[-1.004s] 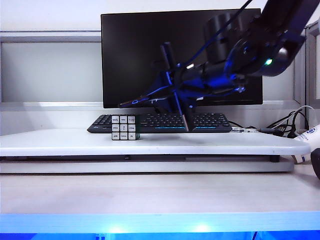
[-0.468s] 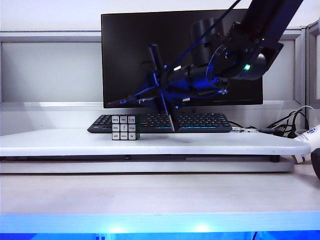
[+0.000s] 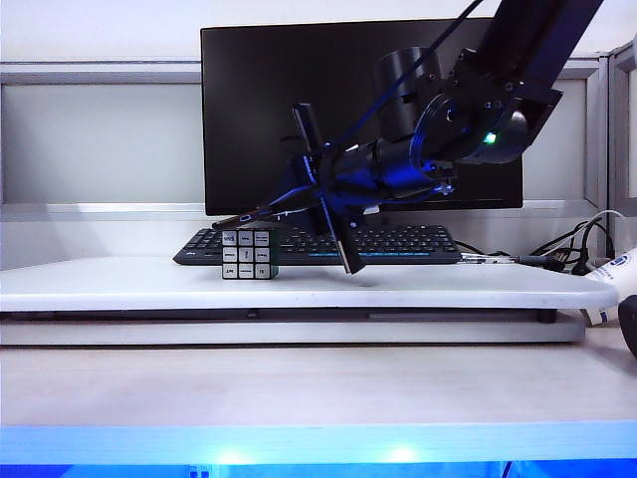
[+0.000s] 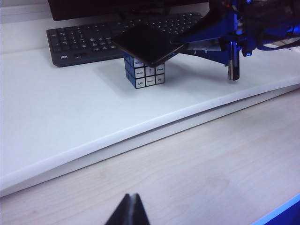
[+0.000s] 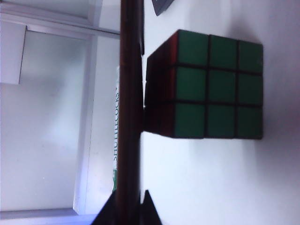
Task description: Put the phone on top of the Rubik's Cube.
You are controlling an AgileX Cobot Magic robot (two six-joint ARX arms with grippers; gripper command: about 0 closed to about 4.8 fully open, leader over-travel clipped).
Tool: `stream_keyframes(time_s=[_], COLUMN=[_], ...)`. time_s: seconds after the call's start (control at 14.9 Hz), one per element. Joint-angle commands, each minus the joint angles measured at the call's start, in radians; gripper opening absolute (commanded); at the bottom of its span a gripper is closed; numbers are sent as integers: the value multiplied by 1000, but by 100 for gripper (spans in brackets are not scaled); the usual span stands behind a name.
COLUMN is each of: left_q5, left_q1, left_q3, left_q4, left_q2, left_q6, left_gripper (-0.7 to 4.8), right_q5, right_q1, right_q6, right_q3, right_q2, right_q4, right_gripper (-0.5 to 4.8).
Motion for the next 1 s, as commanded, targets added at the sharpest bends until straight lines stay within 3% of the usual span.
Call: stream_keyframes(time_s=[0.07, 0.54, 0.8, 0.94, 1.0], left_q5=[0, 0, 0, 0, 0], left_q1=[1, 1, 1, 1, 1], left_q3=[-2, -2, -2, -2, -2], left_q4=[-11, -10, -10, -10, -10], left_q2=[0, 0, 0, 0, 0], left_q6=[4, 4, 4, 4, 4], left_gripper=[-6, -6, -6, -6, -6], right_q5=[24, 27, 27, 27, 27], right_q1=[0, 0, 0, 0, 0], right_q6=[-4, -3, -2, 1, 3], right_q3=[8, 9, 9, 9, 9], right_q2=[-5, -5, -5, -5, -5], right_q4=[35, 33, 32, 33, 33], right_gripper=[-9, -8, 68, 74, 119])
